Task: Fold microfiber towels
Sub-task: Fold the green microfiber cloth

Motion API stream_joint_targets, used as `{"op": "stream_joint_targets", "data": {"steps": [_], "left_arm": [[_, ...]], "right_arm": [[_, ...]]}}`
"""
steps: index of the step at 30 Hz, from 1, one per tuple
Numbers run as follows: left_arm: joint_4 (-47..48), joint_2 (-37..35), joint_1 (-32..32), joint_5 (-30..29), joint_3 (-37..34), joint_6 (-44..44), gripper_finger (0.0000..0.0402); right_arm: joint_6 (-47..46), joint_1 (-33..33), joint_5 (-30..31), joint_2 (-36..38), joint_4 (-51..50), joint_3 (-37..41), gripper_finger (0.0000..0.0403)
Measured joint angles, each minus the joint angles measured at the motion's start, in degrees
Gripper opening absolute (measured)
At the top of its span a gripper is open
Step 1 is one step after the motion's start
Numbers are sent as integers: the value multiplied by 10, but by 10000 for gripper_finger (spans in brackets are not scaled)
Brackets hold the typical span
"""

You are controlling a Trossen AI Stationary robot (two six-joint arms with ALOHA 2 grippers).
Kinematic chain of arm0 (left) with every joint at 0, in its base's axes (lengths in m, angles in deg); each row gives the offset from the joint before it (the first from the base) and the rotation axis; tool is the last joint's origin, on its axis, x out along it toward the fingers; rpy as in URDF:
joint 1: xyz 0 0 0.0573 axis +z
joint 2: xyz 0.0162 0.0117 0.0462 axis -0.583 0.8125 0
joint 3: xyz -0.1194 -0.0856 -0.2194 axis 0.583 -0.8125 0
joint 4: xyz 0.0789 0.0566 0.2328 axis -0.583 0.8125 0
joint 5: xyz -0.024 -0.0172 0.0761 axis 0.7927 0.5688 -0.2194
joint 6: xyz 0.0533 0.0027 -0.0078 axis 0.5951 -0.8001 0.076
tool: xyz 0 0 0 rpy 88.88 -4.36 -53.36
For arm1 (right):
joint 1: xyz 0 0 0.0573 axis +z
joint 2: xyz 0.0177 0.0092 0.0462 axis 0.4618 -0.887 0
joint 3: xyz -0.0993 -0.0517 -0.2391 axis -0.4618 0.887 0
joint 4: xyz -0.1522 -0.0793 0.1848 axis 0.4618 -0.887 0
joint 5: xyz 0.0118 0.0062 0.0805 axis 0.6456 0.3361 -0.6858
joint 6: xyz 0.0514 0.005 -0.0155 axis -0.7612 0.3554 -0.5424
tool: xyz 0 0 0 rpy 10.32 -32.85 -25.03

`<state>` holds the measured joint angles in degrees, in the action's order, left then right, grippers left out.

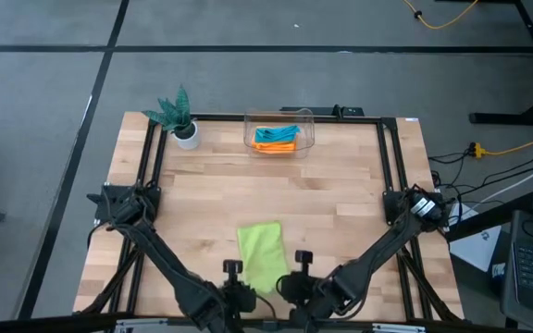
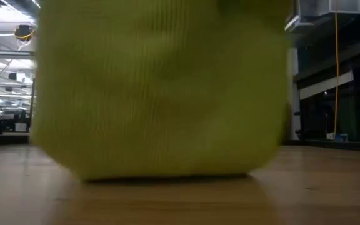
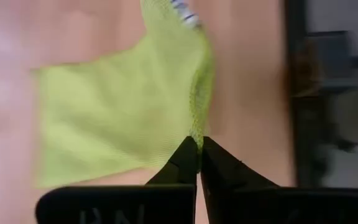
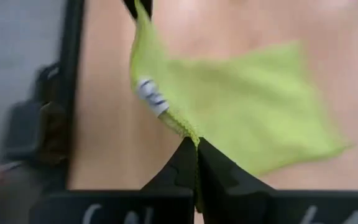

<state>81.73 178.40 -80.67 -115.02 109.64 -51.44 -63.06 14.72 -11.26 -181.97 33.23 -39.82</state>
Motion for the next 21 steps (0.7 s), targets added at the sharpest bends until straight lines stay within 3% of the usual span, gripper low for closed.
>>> {"op": "stream_joint_targets", "data": {"steps": [4,9,21], "left_arm": [[102,-1,5,-61,18,-3,0],[187,-1,32,-90,11,-3,0],[221,-1,104,-93,-107,19,0]], "right_arm": [[62,-9,99,1,-25,-18,3],[99,-47,155,1,-28,-13,3],[61,-153,165,-40,-107,-12,3]]}}
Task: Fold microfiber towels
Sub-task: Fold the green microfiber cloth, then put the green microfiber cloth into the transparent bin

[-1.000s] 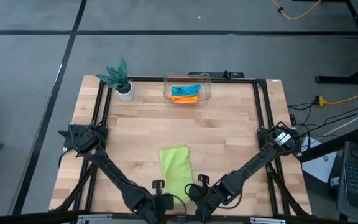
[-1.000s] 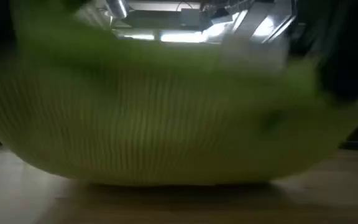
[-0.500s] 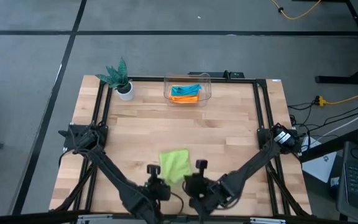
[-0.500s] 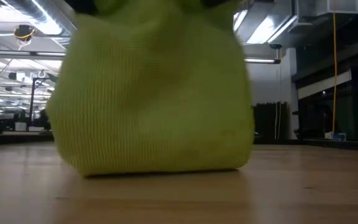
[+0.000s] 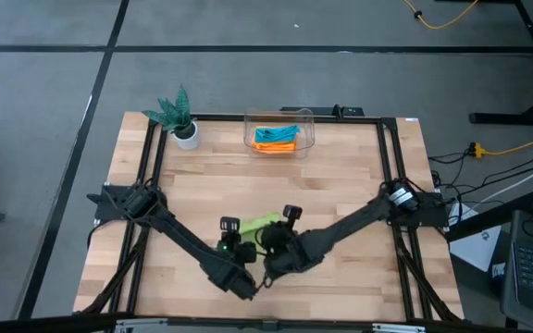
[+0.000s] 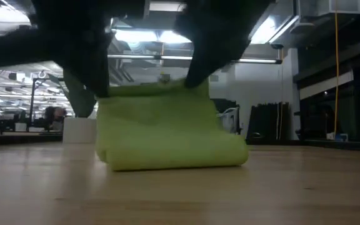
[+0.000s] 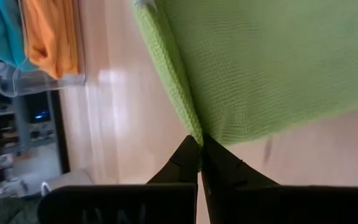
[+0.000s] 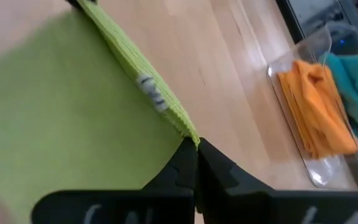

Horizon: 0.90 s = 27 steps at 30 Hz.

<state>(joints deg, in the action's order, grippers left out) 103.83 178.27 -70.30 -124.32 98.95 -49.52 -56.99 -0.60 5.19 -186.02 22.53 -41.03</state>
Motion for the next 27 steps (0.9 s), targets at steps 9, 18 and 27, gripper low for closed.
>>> {"op": "stream_joint_targets", "data": {"steps": [9,18,27], "left_arm": [[-15,0,27,-27,-54,0,1],[-15,0,64,-57,-65,6,60],[8,0,70,-212,-64,-50,90]], "right_arm": [[-19,-57,0,-41,4,0,23],[-24,-70,18,-41,-9,0,106],[-133,-63,17,-37,-186,-33,142]]}}
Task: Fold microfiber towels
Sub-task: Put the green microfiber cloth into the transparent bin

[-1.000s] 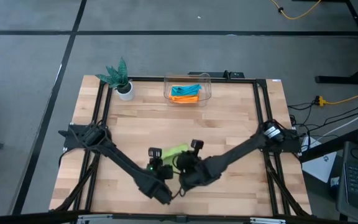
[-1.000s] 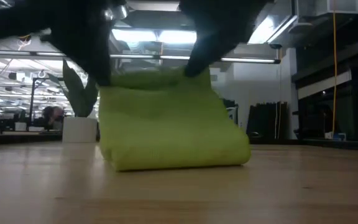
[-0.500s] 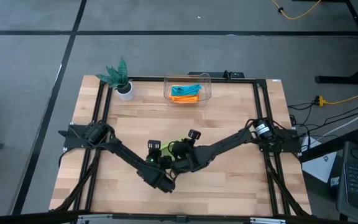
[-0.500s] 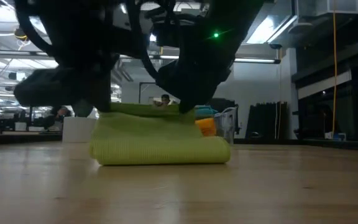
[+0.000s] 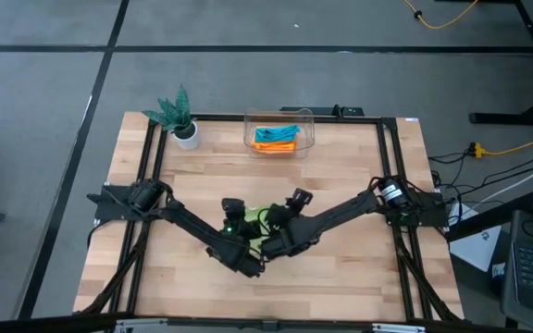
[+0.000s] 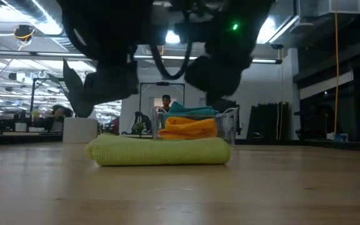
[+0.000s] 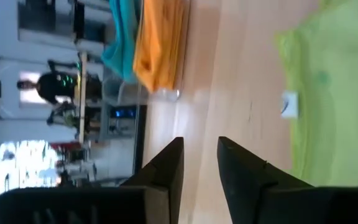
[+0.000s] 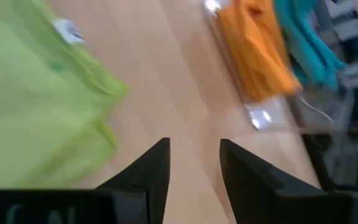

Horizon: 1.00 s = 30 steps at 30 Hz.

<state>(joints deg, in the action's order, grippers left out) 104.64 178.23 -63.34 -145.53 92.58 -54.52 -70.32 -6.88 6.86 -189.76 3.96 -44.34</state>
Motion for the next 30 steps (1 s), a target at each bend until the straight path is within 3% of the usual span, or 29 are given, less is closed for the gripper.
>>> {"op": "stream_joint_targets", "data": {"steps": [3,6,9,12,16,21,25,30], "left_arm": [[66,0,-7,51,4,-74,86],[84,-8,-22,145,9,-134,83],[87,-31,-50,219,14,-164,83],[88,-57,-91,237,13,-209,83],[81,-102,-144,228,14,-297,83],[33,-132,-193,197,13,-370,83],[-58,-131,-211,190,13,-346,82],[-195,-126,-223,230,13,-249,82]], "right_arm": [[-55,13,-4,0,-82,-20,143],[-98,35,-23,0,-156,-26,143],[-99,59,-84,0,-172,-24,143],[-96,82,-163,0,-154,-24,143],[-53,118,-266,0,-91,-24,143],[123,159,-357,0,51,-24,143],[241,180,-369,0,192,-24,143],[309,186,-362,0,331,-24,143]]}}
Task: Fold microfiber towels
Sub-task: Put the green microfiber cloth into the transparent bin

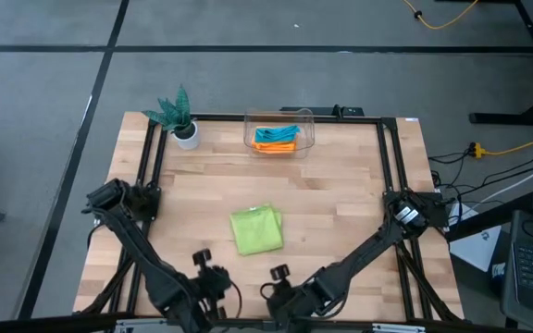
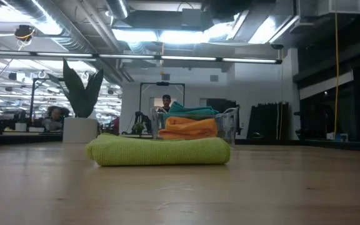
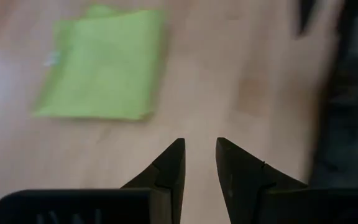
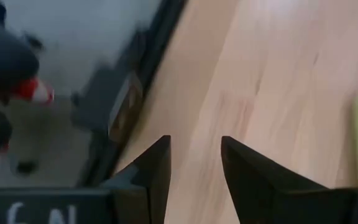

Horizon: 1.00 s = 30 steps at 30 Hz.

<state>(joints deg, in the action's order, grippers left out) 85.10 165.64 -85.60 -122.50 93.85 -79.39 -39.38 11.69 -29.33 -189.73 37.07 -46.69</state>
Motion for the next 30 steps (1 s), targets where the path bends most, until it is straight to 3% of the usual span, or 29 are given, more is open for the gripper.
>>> {"op": "stream_joint_targets", "data": {"steps": [5,9,15,20,23,30], "left_arm": [[-83,1,-15,6,0,102,82],[-95,1,-24,-8,0,157,82],[-96,1,-26,-41,0,174,82],[-96,1,-17,-45,0,174,82],[-96,1,-12,-45,0,174,82],[-93,1,-7,-40,0,174,82]], "right_arm": [[12,-2,27,0,74,0,143],[2,-3,28,0,88,0,143],[9,-19,33,0,90,0,143],[-19,-57,78,0,31,0,147],[-20,-86,68,-7,6,0,171],[19,-150,56,-58,4,0,272]]}}
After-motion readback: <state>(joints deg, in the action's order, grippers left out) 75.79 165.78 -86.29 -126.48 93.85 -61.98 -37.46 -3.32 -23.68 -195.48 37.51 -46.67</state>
